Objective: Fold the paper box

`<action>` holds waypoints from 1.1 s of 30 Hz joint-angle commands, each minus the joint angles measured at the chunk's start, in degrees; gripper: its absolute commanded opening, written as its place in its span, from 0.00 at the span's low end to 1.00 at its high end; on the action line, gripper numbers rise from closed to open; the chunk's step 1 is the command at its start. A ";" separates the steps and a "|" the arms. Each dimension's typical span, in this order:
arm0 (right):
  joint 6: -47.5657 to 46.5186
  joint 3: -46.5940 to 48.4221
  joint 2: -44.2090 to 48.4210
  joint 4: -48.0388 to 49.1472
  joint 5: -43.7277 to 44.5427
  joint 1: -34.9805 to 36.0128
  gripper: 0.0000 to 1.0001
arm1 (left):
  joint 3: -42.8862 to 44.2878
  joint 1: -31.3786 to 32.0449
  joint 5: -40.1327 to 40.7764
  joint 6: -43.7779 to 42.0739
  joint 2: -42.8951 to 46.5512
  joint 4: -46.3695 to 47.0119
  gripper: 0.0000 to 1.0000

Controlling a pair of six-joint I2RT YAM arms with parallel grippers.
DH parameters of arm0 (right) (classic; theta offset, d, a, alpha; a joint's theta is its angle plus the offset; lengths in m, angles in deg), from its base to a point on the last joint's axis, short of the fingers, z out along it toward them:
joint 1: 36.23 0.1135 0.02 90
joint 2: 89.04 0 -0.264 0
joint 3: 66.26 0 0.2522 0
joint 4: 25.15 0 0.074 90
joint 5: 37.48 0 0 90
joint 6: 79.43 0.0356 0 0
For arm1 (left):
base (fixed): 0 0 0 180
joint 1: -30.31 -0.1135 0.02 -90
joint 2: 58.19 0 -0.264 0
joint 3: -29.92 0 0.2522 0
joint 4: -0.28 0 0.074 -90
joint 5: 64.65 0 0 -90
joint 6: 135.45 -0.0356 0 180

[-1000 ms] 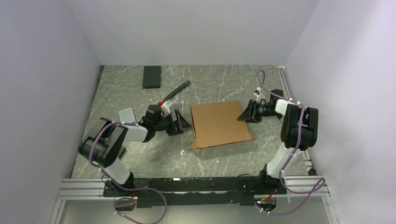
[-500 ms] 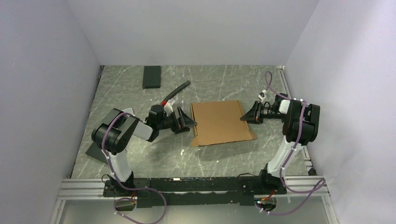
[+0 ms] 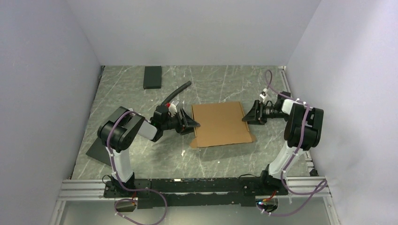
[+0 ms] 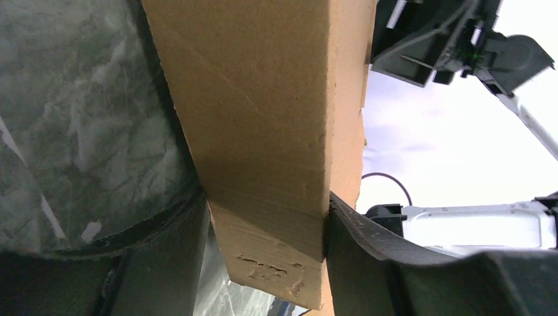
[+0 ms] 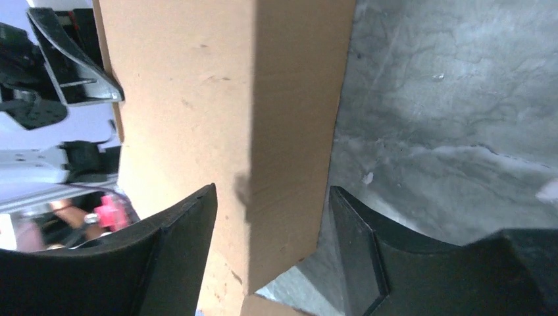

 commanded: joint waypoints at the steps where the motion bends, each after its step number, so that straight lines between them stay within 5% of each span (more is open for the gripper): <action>1: -7.16 2.76 12.20 -1.57 4.71 -0.01 0.69 | 1.60 0.07 0.72 2.94 2.80 0.29 0.54; 5: -15.68 1.93 25.13 -0.66 3.39 0.27 0.81 | 2.14 -0.57 0.70 6.24 4.92 -0.87 0.50; 7: -26.26 -0.31 31.49 -1.12 -0.84 1.01 0.99 | 2.68 -0.87 0.28 8.11 5.82 -1.62 0.50; 11: -55.33 -9.82 44.59 -3.66 -7.27 4.87 1.00 | 4.12 -1.43 -0.63 12.63 7.63 -4.14 0.47; 14: -62.70 -15.05 50.92 0.93 -5.41 9.11 1.00 | 5.28 -2.02 -1.11 15.36 9.26 -8.84 0.40; 18: -75.87 -8.85 47.64 -11.27 -3.08 12.74 1.00 | 7.29 -2.91 0.89 15.40 12.90 -20.40 0.39; 23: -75.25 -6.07 48.42 -10.37 -0.29 14.46 1.00 | 10.64 -4.64 3.14 10.68 17.53 -33.84 0.39; 29: -52.33 -1.45 47.50 -4.79 -8.30 13.93 1.00 | 16.18 -6.37 6.58 -8.84 21.27 -47.57 0.36; 33: -34.43 -4.05 49.11 8.14 -10.47 12.56 1.00 | 19.72 -7.51 8.41 -21.50 24.53 -53.51 0.36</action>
